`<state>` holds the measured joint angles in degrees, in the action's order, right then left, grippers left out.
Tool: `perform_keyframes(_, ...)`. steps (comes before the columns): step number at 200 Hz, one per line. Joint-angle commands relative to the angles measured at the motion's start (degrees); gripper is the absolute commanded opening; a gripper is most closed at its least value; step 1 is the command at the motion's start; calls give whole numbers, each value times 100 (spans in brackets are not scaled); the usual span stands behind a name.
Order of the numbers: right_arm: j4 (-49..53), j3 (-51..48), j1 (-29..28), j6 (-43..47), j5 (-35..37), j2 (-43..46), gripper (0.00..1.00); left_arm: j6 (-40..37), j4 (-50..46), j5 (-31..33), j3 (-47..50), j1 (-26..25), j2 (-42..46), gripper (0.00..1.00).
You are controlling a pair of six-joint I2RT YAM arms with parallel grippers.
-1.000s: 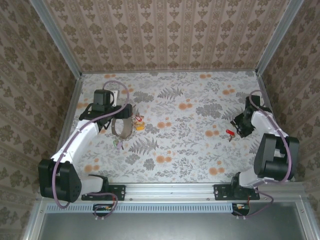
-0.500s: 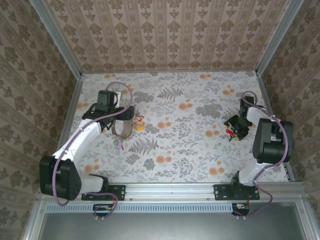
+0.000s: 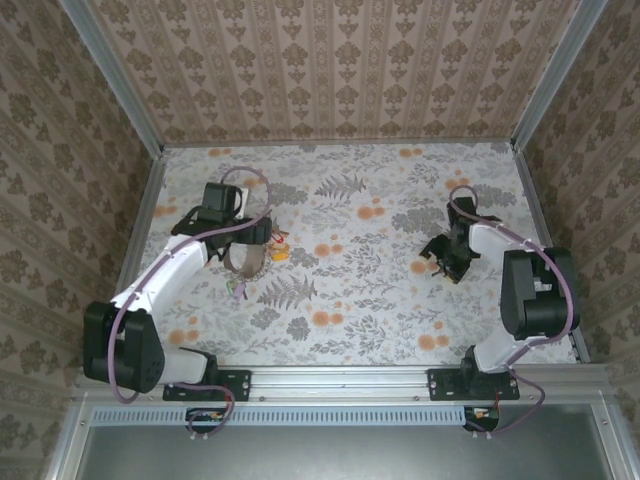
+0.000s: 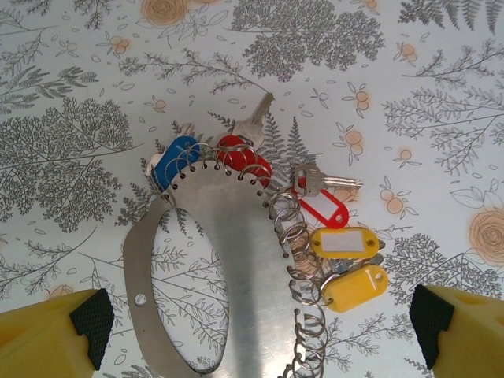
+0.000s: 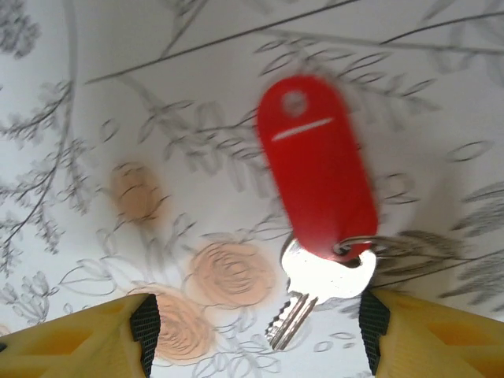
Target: Put the keys on the keyring
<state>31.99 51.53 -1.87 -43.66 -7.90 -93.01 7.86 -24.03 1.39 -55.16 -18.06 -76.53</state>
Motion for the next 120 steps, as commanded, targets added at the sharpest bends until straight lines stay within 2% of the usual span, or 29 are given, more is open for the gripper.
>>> perform_keyframes(1,-412,127,-522,-144,-389,-212,70,-132,-115,118,-141,-99,-37,100)
perform_keyframes(35,-338,427,-753,47,-378,-126,70,-256,-176,285,-164,-230,-72,100)
perform_keyframes(71,334,607,-607,695,227,387,69,-449,-242,506,-194,-481,-81,100)
perform_keyframes(89,545,514,-366,998,263,612,62,-543,-292,550,-232,-597,-132,100)
perform_keyframes(120,505,238,298,1677,-304,811,48,-642,-374,389,-308,-700,-239,100)
